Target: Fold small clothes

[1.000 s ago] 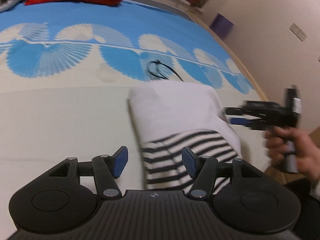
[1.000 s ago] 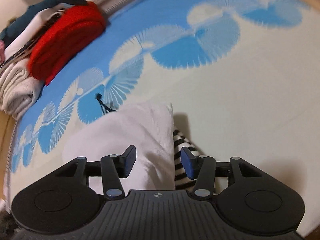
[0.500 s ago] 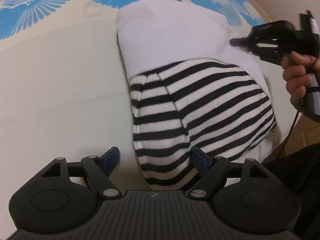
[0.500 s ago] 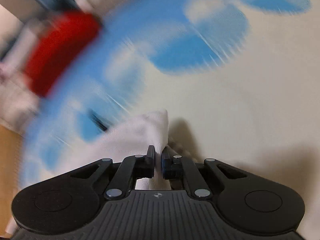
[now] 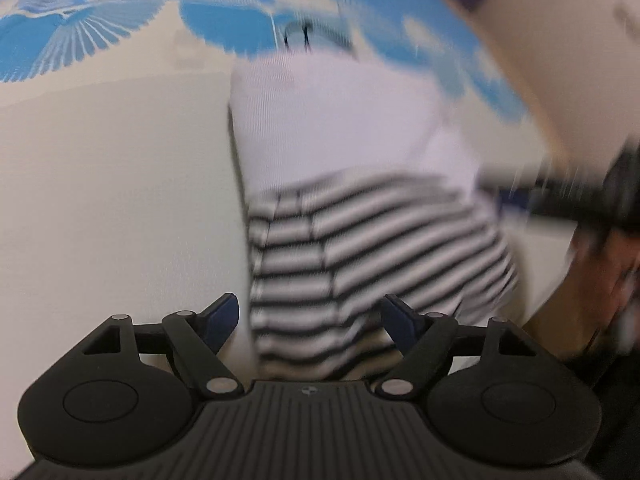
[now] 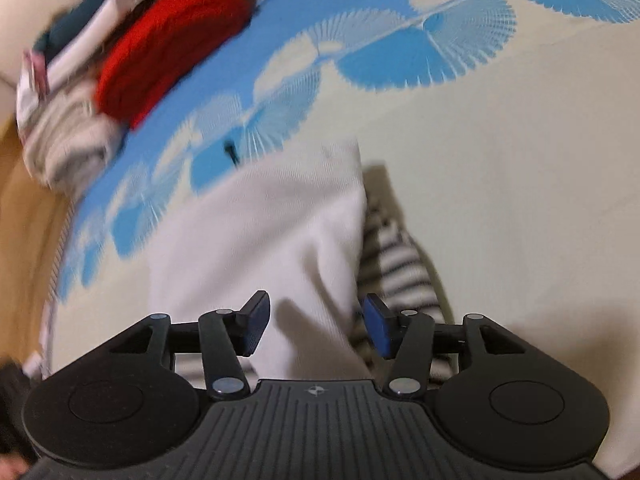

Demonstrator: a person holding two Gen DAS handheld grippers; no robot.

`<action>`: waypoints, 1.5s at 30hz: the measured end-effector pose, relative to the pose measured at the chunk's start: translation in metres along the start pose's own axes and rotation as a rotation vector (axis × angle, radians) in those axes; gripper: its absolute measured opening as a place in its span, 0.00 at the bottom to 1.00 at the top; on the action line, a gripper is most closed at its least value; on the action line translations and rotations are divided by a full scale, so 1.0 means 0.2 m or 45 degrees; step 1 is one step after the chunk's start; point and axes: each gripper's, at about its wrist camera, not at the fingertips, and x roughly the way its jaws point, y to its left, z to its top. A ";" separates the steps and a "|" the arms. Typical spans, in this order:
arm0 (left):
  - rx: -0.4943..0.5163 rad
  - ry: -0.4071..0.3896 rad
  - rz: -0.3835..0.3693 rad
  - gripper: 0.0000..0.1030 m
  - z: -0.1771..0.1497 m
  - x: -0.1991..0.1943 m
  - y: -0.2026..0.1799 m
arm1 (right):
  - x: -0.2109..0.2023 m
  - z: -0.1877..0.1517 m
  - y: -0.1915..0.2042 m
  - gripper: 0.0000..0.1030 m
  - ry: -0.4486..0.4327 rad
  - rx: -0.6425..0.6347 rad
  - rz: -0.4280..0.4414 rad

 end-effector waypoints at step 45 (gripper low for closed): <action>-0.226 -0.255 -0.153 0.44 0.38 0.04 0.12 | 0.18 0.16 0.04 0.11 -0.099 0.169 -0.007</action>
